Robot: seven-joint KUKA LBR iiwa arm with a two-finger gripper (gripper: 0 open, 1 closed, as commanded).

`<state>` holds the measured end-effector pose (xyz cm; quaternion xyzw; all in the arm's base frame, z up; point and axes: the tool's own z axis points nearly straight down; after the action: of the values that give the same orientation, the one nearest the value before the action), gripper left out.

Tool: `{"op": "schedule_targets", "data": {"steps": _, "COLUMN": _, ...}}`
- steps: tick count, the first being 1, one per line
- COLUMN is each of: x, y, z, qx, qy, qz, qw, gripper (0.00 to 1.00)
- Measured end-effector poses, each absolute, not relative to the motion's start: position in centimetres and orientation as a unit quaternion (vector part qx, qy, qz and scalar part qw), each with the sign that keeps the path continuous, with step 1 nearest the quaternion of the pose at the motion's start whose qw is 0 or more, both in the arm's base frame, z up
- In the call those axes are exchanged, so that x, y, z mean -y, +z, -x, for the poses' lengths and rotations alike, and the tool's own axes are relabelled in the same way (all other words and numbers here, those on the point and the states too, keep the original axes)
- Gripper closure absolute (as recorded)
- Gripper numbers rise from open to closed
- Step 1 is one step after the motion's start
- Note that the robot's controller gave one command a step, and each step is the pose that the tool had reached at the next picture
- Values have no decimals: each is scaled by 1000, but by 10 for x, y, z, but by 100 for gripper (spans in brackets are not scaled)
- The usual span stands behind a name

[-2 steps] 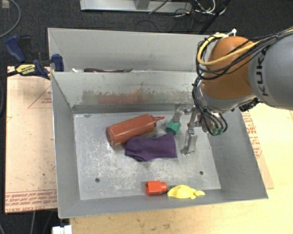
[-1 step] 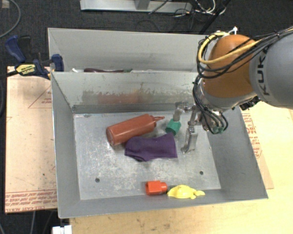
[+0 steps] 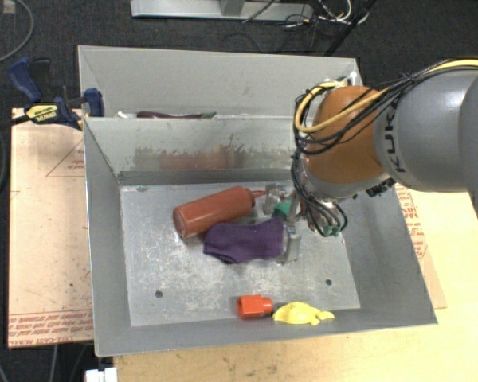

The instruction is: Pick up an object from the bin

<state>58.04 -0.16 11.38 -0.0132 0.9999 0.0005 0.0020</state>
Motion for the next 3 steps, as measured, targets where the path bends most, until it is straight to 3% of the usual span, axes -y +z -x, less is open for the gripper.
{"op": "schedule_targets", "data": {"steps": 1, "x": -6, "y": 71, "z": -577, "qx": -1000, "qy": 1, "qz": 17, "qw": -3, "gripper": 0}}
{"op": "schedule_targets", "data": {"steps": 2, "x": -1, "y": 107, "z": -582, "qx": -998, "qy": 1, "qz": -60, "qw": 2, "gripper": 0}}
{"op": "schedule_targets", "data": {"steps": 3, "x": -5, "y": 86, "z": -579, "qx": -1000, "qy": 1, "qz": -1, "qw": 0, "gripper": 0}}
